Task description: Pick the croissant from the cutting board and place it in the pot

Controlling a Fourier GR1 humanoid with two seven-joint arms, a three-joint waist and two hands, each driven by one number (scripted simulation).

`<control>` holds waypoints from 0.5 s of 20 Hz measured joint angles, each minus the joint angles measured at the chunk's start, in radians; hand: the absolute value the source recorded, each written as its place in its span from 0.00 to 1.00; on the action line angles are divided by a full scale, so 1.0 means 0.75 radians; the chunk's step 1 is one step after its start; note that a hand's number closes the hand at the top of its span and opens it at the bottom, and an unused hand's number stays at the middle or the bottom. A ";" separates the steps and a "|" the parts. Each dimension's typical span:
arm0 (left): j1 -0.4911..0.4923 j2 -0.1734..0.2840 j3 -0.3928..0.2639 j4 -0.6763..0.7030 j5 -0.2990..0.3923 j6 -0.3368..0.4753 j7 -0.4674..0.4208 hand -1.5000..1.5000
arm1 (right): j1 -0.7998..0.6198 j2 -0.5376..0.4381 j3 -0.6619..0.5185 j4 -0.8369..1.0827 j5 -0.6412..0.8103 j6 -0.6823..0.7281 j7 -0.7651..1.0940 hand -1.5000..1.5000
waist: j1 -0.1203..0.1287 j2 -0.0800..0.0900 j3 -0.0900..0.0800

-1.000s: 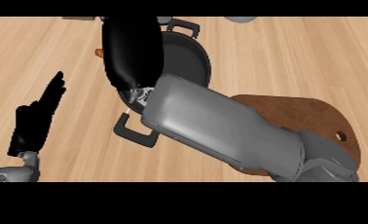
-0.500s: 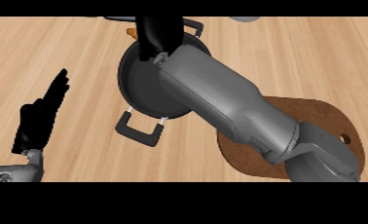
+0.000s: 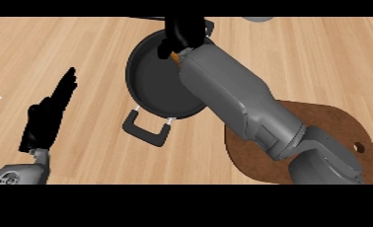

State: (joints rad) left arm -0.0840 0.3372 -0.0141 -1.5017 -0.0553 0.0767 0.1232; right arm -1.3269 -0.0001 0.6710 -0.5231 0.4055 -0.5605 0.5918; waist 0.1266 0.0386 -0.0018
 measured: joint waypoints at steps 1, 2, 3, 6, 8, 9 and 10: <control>-0.008 0.003 0.003 0.001 0.001 -0.002 0.004 0.50 | 0.009 0.000 -0.011 0.010 -0.024 -0.011 -0.035 0.00 | 0.003 0.002 0.000; -0.010 -0.001 0.000 0.005 -0.003 -0.001 0.006 0.50 | 0.012 0.000 -0.027 0.022 -0.048 -0.018 -0.074 0.00 | 0.002 0.003 0.000; -0.012 -0.001 0.001 0.007 -0.002 -0.002 0.003 0.50 | 0.015 0.000 -0.031 0.027 -0.070 -0.027 -0.099 0.00 | 0.005 0.003 0.000; -0.021 -0.017 -0.011 0.018 -0.015 0.005 0.003 0.50 | 0.003 0.000 -0.053 0.048 -0.130 -0.049 -0.168 0.00 | 0.006 0.002 0.000; -0.010 -0.017 -0.009 0.016 -0.014 0.004 -0.005 0.50 | 0.009 0.000 -0.080 0.041 -0.163 -0.111 -0.243 0.00 | 0.007 0.001 0.001; -0.012 -0.015 -0.005 0.020 -0.012 0.001 -0.008 0.50 | 0.010 0.000 -0.100 0.020 -0.183 -0.158 -0.278 0.00 | 0.006 0.001 0.001; -0.015 -0.011 0.000 0.020 -0.007 -0.004 -0.006 0.50 | 0.022 0.000 -0.121 0.000 -0.205 -0.208 -0.321 0.00 | 0.007 0.002 0.002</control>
State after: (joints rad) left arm -0.0952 0.3291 -0.0139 -1.4870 -0.0602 0.0738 0.1185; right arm -1.3100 -0.0001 0.5801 -0.5231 0.2515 -0.7163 0.3513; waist 0.1317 0.0399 -0.0003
